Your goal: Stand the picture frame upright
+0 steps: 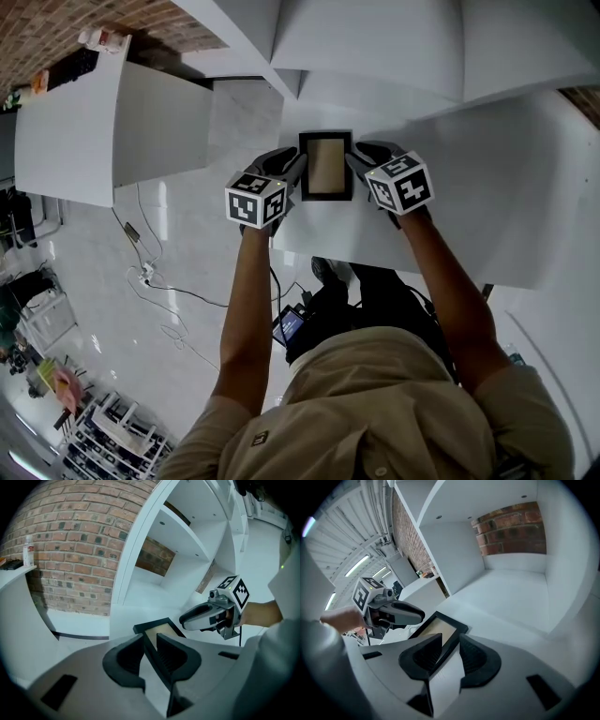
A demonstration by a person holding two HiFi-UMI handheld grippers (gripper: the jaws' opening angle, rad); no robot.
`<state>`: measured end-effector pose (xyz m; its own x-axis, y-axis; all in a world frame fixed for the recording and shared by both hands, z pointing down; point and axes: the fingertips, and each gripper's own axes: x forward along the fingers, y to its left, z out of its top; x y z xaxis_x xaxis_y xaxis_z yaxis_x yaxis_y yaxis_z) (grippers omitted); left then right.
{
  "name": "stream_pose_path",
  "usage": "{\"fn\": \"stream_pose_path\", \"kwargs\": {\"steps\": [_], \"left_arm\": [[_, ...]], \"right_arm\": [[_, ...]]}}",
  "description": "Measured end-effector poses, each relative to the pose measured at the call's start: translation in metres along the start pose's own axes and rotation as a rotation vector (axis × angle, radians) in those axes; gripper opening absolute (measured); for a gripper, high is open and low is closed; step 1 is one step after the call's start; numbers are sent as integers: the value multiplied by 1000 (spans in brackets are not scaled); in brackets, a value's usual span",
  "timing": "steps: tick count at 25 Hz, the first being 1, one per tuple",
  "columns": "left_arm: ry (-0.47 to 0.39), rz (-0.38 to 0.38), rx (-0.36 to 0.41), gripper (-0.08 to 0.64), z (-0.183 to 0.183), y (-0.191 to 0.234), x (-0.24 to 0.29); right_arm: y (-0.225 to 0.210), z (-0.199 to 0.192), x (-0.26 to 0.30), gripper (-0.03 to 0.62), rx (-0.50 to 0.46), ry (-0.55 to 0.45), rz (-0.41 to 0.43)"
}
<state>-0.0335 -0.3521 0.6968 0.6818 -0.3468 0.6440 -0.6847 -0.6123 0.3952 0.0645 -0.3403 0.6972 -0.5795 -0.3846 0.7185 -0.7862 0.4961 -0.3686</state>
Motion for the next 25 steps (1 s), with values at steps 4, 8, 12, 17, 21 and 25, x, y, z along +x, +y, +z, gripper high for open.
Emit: {"fn": "stream_pose_path", "kwargs": {"steps": [4,8,12,17,21,25], "left_arm": [[8,-6,-20,78,-2,0,6],[27,-6,-41,87,-11,2,12],[35,-8,-50,87,-12,3,15],[51,-44,-70,87,-13,1,16],[44,-52,-70,87,-12,0,14],[0,-66,-95,87,-9,-3,10]], "right_arm": [[-3,-6,8,124,26,15,18],[-3,-11,16,138,53,29,39],[-3,-12,21,140,66,35,51],[-1,-14,21,120,68,40,54],[1,-14,19,114,53,38,39],[3,-11,14,112,31,15,25]]}}
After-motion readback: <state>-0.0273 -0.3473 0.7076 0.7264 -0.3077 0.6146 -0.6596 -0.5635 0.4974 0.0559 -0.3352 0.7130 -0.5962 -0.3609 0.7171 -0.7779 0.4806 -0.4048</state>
